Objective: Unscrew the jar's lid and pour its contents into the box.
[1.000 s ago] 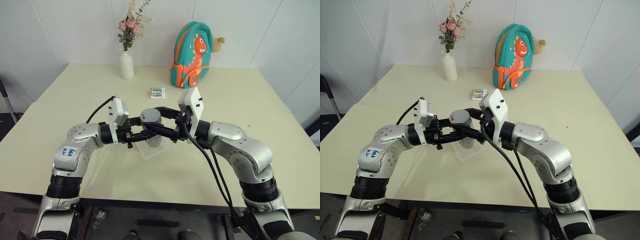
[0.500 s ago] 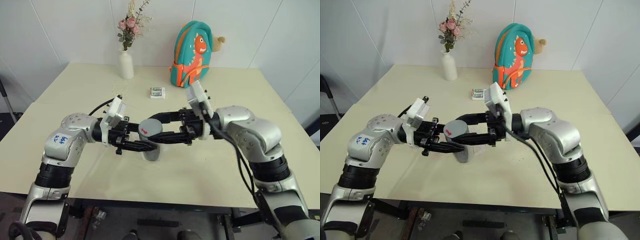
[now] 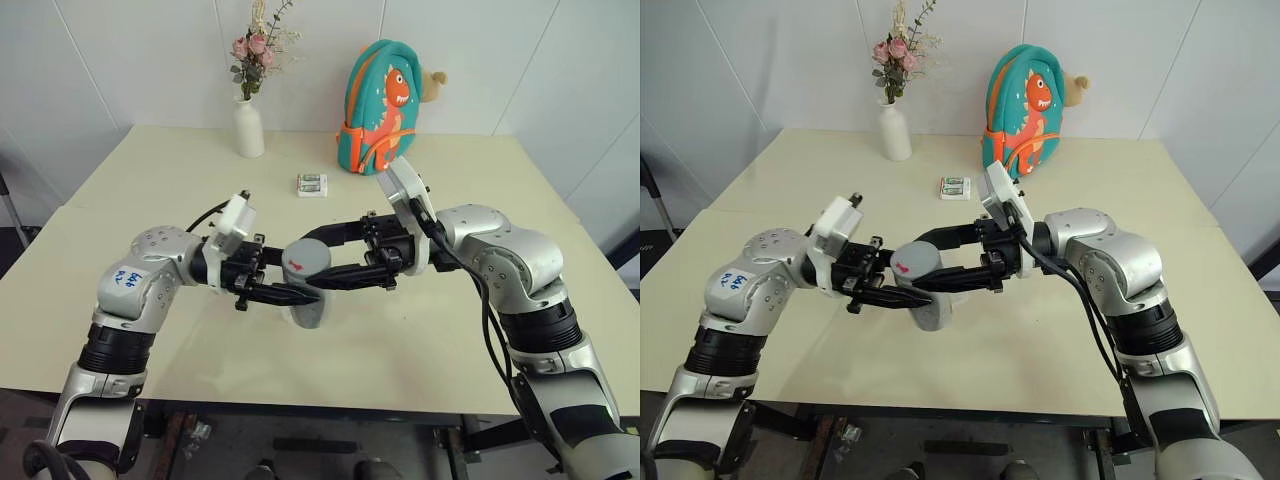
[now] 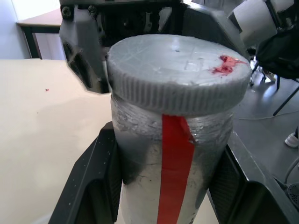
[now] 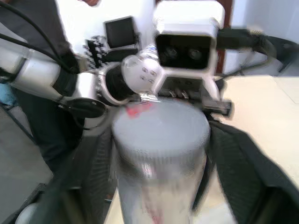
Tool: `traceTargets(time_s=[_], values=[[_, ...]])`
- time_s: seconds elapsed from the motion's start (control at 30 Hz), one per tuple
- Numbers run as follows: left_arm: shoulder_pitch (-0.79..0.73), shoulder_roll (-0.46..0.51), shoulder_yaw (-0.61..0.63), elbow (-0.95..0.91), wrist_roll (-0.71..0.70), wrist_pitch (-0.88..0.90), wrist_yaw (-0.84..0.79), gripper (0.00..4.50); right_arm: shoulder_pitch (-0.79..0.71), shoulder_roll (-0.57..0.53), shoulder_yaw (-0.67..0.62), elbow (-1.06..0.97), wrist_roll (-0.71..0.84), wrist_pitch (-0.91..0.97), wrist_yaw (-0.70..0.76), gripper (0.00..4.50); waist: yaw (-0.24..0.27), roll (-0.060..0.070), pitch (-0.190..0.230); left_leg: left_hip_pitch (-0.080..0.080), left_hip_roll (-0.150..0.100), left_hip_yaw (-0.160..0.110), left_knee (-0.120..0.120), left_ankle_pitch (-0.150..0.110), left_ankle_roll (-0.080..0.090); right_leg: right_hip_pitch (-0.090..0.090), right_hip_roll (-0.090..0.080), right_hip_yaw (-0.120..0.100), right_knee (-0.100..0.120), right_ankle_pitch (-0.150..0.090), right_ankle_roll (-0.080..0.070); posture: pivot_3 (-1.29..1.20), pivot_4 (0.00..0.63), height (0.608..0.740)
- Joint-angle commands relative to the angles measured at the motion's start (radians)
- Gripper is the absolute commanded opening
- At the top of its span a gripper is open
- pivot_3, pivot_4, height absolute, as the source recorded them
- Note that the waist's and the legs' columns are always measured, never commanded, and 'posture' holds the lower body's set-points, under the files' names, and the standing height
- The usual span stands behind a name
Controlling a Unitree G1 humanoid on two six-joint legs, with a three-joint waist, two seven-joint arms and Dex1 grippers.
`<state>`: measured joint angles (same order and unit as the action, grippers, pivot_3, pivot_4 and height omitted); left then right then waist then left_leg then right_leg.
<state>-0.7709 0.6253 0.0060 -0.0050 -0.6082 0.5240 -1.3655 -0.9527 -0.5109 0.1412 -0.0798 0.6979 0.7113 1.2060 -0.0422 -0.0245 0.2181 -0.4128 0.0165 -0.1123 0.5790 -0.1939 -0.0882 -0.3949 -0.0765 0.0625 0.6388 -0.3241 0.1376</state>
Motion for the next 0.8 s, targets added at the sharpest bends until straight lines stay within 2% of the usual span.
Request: traceTargets(time_s=[0.03,0.33,0.5,0.8], values=[[0.001,0.005,0.036,-0.027,-0.036,-0.001,0.008,2.06,-0.007,0.000,-0.040,-0.033,0.022,0.014,-0.016,4.47,0.000,0.000,0.000,0.000,0.000,0.000,0.000,0.000,0.000,0.000,0.000,0.000,0.000,0.000,0.000,0.00,0.150,0.740],[0.063,0.024,0.059,-0.067,-0.032,-0.003,0.070,2.06,-0.009,0.037,-0.083,-0.065,-0.012,-0.021,-0.156,4.47,-0.001,0.000,0.000,0.000,0.000,0.000,0.000,0.000,0.000,0.000,0.000,0.000,0.000,0.000,0.000,0.00,0.150,0.740],[0.069,0.011,0.041,-0.076,-0.024,-0.011,0.097,2.06,-0.003,0.079,-0.085,-0.096,0.037,0.020,-0.186,4.47,-0.001,0.000,0.000,0.000,0.000,0.000,0.000,0.000,0.000,0.000,0.000,0.000,0.000,0.000,0.000,0.00,0.150,0.740],[0.063,0.007,0.029,-0.070,-0.018,-0.019,0.112,2.06,-0.010,0.106,-0.021,-0.137,-0.012,0.038,-0.236,4.47,-0.002,0.000,0.000,0.000,0.000,0.000,0.000,0.000,0.000,0.000,0.000,0.000,0.001,0.000,0.000,0.00,0.150,0.740]])
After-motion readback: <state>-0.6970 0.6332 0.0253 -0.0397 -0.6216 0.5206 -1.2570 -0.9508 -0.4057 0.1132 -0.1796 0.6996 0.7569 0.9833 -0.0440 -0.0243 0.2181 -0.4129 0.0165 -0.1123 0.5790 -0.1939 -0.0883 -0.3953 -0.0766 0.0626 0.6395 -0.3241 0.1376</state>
